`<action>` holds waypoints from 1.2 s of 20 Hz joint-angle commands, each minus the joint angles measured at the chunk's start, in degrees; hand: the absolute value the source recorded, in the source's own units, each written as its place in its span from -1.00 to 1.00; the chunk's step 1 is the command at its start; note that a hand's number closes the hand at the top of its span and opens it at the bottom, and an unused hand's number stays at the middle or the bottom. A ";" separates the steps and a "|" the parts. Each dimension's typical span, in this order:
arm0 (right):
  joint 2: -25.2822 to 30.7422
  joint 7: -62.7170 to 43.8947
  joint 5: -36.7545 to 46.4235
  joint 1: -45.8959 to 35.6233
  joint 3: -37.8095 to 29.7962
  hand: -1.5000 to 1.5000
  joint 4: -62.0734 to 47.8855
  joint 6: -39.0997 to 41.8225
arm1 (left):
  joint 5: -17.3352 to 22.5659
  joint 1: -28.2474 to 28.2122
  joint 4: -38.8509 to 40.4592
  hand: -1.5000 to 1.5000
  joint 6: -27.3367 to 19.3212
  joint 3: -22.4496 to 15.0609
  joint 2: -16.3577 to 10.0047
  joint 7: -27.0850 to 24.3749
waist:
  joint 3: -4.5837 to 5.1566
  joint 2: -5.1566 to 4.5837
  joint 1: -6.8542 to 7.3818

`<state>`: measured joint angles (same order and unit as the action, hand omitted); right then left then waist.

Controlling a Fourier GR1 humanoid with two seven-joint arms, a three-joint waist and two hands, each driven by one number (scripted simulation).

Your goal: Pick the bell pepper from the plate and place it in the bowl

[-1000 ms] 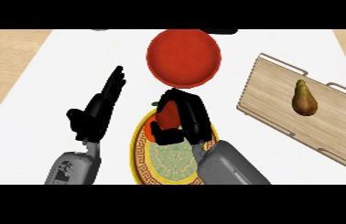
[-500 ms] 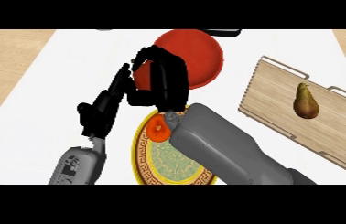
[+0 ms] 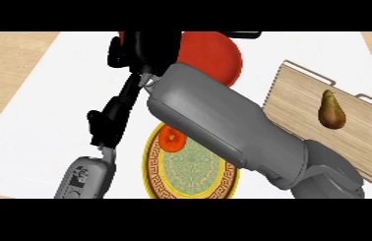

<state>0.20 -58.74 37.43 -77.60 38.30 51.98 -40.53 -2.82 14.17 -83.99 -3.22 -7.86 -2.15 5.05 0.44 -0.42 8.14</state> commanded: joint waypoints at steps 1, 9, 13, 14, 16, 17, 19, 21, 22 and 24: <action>-0.19 -10.14 -0.50 -10.15 -0.82 1.00 -6.89 0.33 | 0.48 -1.87 0.32 0.00 0.55 0.83 -0.82 -1.70 | -0.04 -0.22 -0.57; -0.19 -9.26 -3.85 -14.58 0.01 1.00 -20.71 2.34 | 0.61 0.97 -0.51 0.00 0.25 1.42 -0.68 0.15 | -0.05 -0.93 -0.75; -0.19 -7.44 -3.74 -14.23 2.35 1.00 -26.93 6.76 | -0.32 1.37 -0.85 0.00 -0.70 1.13 -0.41 1.07 | -0.12 -0.97 -1.89; -0.19 -6.20 -4.31 -13.33 1.58 1.00 -27.72 5.23 | 1.36 0.45 -0.43 0.00 0.56 3.05 -1.75 0.01 | -0.17 -0.93 -2.54; -0.19 -3.48 -3.53 -12.18 2.44 1.00 -31.46 4.26 | -0.29 -0.78 -0.86 0.00 -0.91 0.87 0.21 -1.06 | -0.17 -1.26 -2.19; -0.19 -5.52 -4.17 -9.99 3.44 1.00 -30.26 3.05 | -0.64 -1.83 -1.97 0.00 -1.04 0.75 -0.32 0.01 | -0.21 -0.92 -2.08; -0.19 -5.46 -3.86 -8.73 4.11 1.00 -30.79 1.59 | 0.10 -1.42 -2.18 0.00 -0.53 1.77 -0.95 -0.06 | -0.26 -0.69 -2.91; -0.19 -3.44 -4.58 -7.75 3.29 1.00 -32.78 0.17 | 1.03 -2.45 -2.05 0.00 0.24 2.22 -1.13 -0.87 | -0.25 -0.97 -2.53; -0.19 -3.13 -4.83 -7.02 3.58 1.00 -33.01 1.11 | 0.24 -0.16 -0.02 0.00 -0.68 2.57 -0.71 -1.00 | -0.26 -1.00 -3.21; -0.19 -0.03 -4.57 -6.79 2.63 1.00 -37.51 -0.11 | 0.55 -0.79 -2.91 0.00 -0.42 1.93 -0.72 1.04 | -0.30 -1.32 -2.32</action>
<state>0.17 -58.45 32.94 -85.80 41.28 18.93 -39.36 -2.52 13.42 -85.41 -3.67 -5.98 -2.80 5.00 0.20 -1.48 5.62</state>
